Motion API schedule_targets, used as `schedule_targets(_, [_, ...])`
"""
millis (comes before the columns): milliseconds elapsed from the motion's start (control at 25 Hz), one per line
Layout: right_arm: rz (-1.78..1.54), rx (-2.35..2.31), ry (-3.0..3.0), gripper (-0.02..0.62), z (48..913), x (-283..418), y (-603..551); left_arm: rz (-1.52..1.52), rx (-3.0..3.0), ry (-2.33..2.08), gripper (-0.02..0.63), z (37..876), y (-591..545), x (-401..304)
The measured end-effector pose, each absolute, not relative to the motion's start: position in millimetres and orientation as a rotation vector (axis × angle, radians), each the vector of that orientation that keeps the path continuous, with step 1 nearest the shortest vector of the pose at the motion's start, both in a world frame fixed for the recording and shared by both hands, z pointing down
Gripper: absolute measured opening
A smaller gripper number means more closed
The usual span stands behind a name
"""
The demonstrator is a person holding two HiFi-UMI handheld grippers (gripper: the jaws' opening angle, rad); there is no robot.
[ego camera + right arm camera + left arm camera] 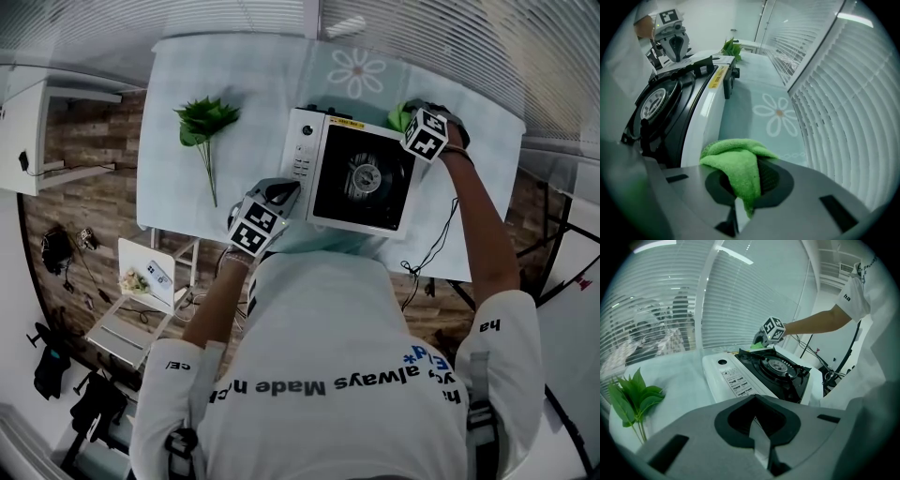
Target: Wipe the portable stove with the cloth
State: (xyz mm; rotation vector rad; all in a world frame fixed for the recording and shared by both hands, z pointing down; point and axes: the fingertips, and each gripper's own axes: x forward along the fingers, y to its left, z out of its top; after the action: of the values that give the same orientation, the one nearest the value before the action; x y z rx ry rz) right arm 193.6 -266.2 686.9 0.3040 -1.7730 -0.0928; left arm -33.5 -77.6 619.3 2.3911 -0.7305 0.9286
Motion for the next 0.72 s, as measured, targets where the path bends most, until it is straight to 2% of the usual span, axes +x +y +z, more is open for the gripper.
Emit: schedule_targets(720, [-0.116,0.208,-1.858,0.023,682.3,92.0,-274.1,0.902,2.399,-0.739,0.011,619.1,-76.9,-34.0])
